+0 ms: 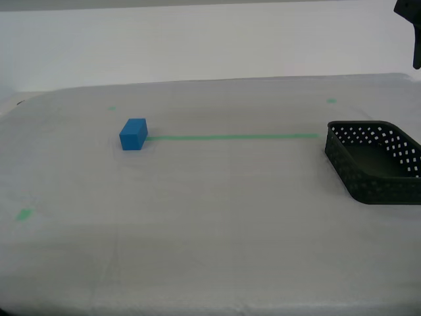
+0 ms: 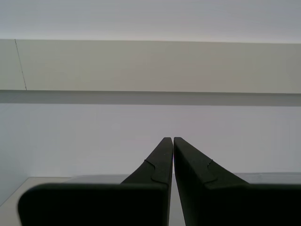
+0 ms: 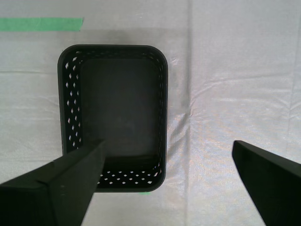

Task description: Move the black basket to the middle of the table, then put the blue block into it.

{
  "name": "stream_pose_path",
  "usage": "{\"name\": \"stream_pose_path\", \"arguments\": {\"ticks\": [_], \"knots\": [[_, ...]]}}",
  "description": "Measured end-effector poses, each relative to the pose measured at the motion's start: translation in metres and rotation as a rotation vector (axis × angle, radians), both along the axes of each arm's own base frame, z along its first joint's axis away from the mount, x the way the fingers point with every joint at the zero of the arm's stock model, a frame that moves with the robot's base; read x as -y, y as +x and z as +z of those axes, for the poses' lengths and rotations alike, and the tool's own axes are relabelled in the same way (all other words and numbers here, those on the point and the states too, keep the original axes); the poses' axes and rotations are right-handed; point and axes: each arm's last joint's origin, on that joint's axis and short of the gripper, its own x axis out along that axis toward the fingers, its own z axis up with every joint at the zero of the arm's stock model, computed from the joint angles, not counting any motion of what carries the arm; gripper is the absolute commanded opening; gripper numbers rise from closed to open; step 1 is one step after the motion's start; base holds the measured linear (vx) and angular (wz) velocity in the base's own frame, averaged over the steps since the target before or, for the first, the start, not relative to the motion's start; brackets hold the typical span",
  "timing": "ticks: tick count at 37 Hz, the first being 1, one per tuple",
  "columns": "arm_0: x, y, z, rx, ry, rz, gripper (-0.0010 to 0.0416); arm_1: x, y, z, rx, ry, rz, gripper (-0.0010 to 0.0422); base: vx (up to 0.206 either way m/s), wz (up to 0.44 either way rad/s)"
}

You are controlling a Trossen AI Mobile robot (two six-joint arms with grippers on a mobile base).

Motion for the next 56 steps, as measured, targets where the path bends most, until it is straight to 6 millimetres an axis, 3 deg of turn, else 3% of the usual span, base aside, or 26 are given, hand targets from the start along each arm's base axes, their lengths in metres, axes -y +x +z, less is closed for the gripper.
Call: {"name": "stream_pose_path", "arguments": {"ticks": [8,16,48,56], "knots": [[0.000,0.000,0.000,-0.001,0.001,-0.001,0.0370,0.000,0.000,0.000,0.000,0.000,0.000,0.0000,0.000,0.000],[0.000,0.000,0.000,0.001,0.004,-0.016,0.0405,0.000,0.000,0.000,0.000,0.000,0.000,0.0000,0.000,0.000],[0.000,0.001,-0.001,0.000,-0.008,-0.027,0.0401,0.000,0.000,0.000,0.000,0.000,0.000,0.0000,0.000,0.000],[0.000,-0.002,-0.019,-0.015,-0.009,-0.027,0.0401,0.000,0.000,0.000,0.000,0.000,0.000,0.0000,0.000,0.000]]}}
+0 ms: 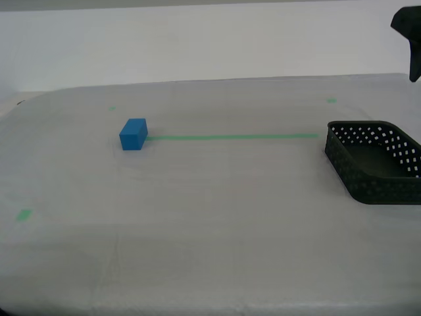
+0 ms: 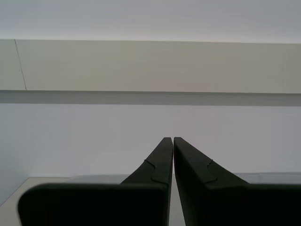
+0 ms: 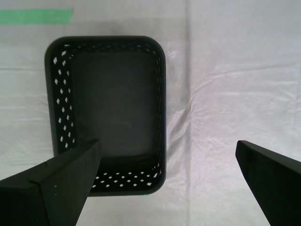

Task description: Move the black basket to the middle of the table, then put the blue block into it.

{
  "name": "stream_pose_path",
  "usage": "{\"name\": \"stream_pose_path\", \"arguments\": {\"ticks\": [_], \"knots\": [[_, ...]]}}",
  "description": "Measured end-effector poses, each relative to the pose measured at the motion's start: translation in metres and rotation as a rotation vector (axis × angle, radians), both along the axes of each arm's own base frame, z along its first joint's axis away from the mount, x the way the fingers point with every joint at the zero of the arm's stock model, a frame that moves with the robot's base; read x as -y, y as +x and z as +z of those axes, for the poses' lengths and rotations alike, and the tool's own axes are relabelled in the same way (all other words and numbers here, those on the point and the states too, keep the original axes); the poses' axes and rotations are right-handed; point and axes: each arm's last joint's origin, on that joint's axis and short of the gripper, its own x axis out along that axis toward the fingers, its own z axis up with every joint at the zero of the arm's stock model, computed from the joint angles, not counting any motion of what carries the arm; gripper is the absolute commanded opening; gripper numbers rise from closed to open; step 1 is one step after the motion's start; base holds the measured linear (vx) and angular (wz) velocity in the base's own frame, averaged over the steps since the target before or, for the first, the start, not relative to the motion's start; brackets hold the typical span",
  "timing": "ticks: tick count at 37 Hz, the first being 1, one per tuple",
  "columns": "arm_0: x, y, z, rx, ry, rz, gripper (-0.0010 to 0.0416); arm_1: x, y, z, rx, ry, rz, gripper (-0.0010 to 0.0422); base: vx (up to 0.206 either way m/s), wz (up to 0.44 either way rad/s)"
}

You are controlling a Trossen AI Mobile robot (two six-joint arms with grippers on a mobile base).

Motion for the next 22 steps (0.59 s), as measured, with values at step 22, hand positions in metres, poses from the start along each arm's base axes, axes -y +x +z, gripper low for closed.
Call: {"name": "stream_pose_path", "arguments": {"ticks": [22], "knots": [[0.000,-0.014,-0.062,0.011,0.013,0.000,0.0400,0.000,0.000,0.000,0.000,0.000,0.000,0.0000,0.000,0.000]]}}
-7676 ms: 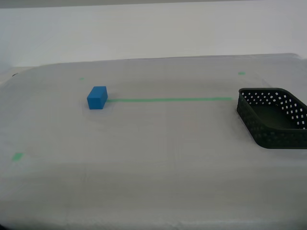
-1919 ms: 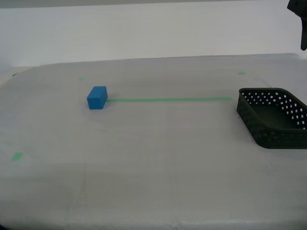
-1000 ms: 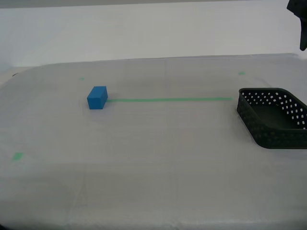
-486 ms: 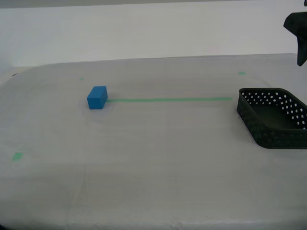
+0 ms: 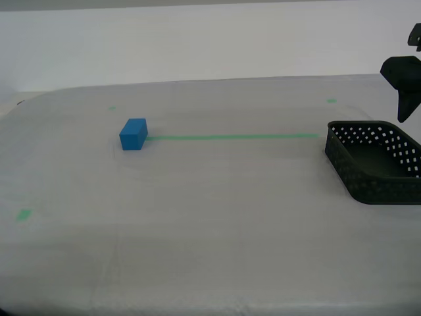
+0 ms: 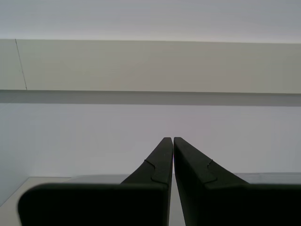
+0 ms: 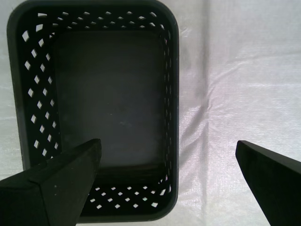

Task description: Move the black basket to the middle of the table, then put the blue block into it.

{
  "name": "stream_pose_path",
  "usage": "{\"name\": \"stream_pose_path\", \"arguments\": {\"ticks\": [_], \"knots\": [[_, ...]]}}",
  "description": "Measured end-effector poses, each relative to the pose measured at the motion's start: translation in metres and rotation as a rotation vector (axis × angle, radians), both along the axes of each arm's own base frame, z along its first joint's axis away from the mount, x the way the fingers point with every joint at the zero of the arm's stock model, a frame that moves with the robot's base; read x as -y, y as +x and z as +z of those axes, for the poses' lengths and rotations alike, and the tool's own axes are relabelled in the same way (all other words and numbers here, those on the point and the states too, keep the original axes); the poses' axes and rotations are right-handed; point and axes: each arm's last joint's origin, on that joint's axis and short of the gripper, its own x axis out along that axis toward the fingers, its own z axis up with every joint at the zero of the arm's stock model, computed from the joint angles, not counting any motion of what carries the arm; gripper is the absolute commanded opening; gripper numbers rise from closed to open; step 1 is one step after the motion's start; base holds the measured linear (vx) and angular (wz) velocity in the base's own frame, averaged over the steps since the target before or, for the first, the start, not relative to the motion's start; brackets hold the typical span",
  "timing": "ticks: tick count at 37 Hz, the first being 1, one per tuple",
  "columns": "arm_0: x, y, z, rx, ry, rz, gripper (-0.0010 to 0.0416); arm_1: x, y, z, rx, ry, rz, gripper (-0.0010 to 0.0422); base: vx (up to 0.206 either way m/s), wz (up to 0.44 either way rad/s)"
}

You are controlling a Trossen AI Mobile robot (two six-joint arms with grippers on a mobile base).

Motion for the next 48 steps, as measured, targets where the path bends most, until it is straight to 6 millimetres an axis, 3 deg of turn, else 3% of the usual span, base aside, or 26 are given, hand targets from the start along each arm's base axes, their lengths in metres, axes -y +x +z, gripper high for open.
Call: {"name": "stream_pose_path", "arguments": {"ticks": [22,36,48], "knots": [[0.014,0.000,-0.004,0.026,0.009,-0.073,0.0400,0.000,0.000,0.000,0.000,0.000,0.000,0.0000,0.000,0.000],[0.015,0.025,-0.049,-0.122,0.016,-0.051,0.0400,0.000,0.000,0.000,0.000,0.000,0.000,0.0000,0.000,0.000],[0.015,0.036,-0.065,-0.140,0.030,-0.041,0.0400,0.000,0.000,0.000,-0.001,0.000,0.000,0.0000,0.000,0.000]]}}
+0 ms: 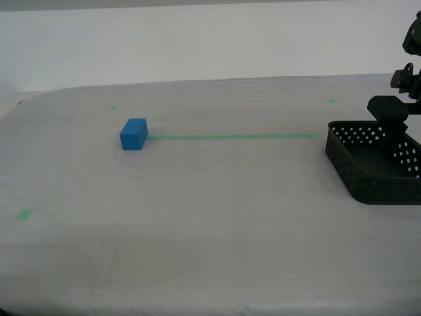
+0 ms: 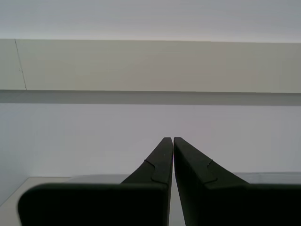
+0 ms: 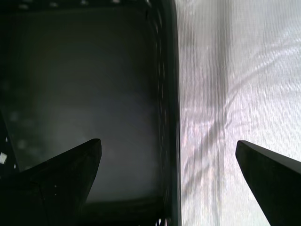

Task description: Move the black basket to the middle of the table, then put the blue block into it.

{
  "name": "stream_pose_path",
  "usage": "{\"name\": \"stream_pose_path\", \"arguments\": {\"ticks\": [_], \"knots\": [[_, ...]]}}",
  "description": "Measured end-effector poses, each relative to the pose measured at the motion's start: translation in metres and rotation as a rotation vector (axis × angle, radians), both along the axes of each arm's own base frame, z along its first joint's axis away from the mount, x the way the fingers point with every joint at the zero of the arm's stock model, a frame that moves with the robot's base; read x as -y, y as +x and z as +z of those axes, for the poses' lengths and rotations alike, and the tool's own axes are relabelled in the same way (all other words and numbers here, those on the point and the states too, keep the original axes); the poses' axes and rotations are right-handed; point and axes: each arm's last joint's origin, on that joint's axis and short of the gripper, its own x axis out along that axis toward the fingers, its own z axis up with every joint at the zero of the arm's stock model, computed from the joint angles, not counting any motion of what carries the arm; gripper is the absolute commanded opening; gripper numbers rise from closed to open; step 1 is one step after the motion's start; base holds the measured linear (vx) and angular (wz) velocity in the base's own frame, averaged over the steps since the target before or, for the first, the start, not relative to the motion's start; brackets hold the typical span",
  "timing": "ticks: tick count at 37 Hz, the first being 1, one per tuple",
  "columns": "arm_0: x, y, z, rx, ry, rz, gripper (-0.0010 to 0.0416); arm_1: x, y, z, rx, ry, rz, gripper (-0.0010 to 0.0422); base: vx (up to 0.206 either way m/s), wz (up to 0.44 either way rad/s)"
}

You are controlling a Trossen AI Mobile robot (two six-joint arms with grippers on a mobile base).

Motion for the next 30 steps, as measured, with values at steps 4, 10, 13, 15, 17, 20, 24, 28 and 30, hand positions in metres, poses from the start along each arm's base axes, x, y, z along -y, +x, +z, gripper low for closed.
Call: {"name": "stream_pose_path", "arguments": {"ticks": [4,10,13,15,17,20,24,28,30], "knots": [[0.000,0.002,-0.004,-0.001,0.001,-0.002,0.0400,0.000,0.000,0.000,0.000,0.000,0.000,0.0000,0.000,0.000],[0.000,0.009,-0.012,-0.020,0.002,-0.002,0.0400,0.000,0.000,0.000,0.000,0.000,0.000,0.0000,0.000,0.000],[0.000,0.011,-0.014,-0.022,0.002,0.000,0.0400,0.000,0.000,0.000,-0.001,0.000,0.000,0.0000,0.000,0.000],[0.000,0.011,-0.015,-0.020,0.002,0.000,0.0400,0.000,0.000,0.000,-0.001,0.000,0.000,0.0000,0.000,0.000],[-0.001,0.011,-0.015,-0.018,0.002,0.001,0.0397,0.000,0.000,0.000,-0.001,0.000,0.000,0.0000,0.000,0.000],[-0.001,0.011,-0.017,-0.021,0.002,0.001,0.0388,0.000,0.000,0.000,-0.001,0.000,0.000,0.0000,0.000,0.000],[-0.001,0.012,-0.017,-0.015,0.002,0.001,0.0371,0.000,0.000,0.000,-0.002,0.000,0.000,0.0000,0.000,0.000],[-0.001,0.012,-0.017,-0.012,0.002,0.000,0.0349,0.000,0.000,0.000,-0.002,0.000,0.000,0.0000,0.000,0.000],[-0.001,0.012,-0.017,-0.010,0.001,-0.001,0.0337,0.000,0.000,0.000,-0.002,0.000,0.000,0.0000,0.000,0.000]]}}
